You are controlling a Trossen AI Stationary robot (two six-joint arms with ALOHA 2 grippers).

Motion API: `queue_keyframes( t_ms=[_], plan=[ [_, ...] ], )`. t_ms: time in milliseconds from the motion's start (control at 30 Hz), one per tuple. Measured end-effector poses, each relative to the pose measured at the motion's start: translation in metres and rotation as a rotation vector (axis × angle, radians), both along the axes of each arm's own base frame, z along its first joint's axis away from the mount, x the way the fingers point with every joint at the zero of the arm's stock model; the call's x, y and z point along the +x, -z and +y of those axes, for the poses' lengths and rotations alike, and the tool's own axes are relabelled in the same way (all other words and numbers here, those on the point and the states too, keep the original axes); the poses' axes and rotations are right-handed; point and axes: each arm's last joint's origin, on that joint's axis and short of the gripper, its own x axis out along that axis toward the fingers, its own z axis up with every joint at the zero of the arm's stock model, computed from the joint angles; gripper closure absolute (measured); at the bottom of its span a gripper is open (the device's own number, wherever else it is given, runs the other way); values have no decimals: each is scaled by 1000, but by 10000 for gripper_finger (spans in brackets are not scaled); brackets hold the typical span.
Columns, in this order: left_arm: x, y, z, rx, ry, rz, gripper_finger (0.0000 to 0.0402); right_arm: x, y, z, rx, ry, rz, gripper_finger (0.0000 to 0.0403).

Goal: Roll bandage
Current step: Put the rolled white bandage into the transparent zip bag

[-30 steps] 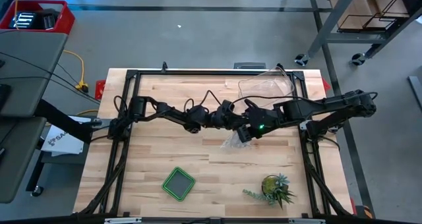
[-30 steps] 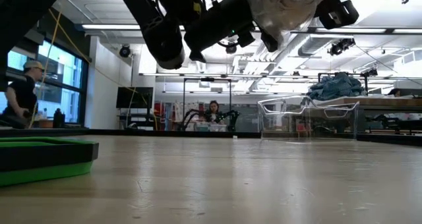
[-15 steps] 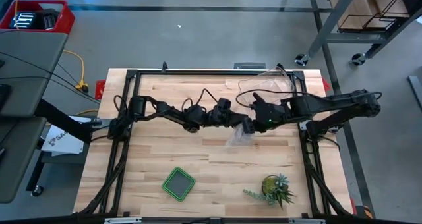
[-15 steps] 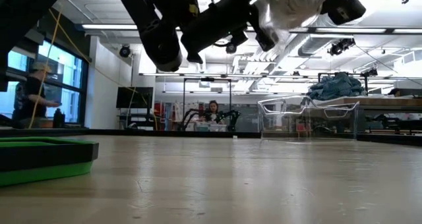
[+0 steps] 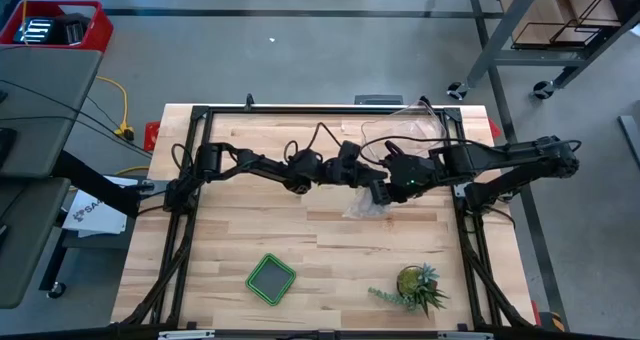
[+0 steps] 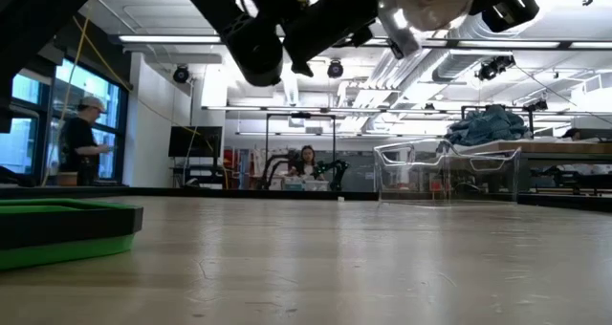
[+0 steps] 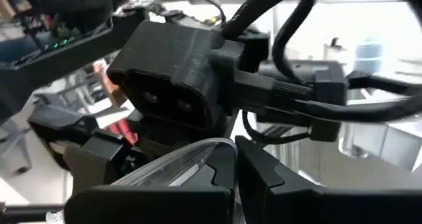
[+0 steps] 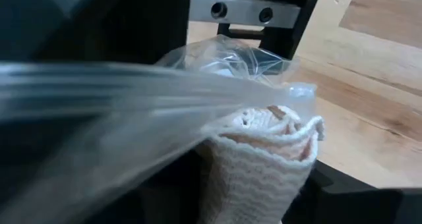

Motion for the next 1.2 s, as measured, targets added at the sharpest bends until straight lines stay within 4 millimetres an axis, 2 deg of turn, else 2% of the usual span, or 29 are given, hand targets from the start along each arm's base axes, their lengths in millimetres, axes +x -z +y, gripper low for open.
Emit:
queue_keyframes(
  t_ms=[167, 300, 633, 767, 967, 1200],
  plan=[
    [2, 1, 0, 1, 8, 27, 398, -1, 1, 1, -7, -16, 17, 261],
    [2, 1, 4, -8, 9, 31, 381, -1, 2, 2, -33, -18, 12, 261],
    [5, -4, -3, 16, -59, 13, 281, 2, 5, 2, -109, 0, 19, 267],
    [5, -5, -1, 13, -74, 7, 253, 2, 6, 1, -106, 7, 36, 268],
    [4, -6, 4, -51, -38, 2, 243, 3, 5, 0, -94, 67, 17, 257],
    [2, -8, 13, -268, 163, 43, 243, 6, 3, 0, -23, 146, -16, 256]
  ],
)
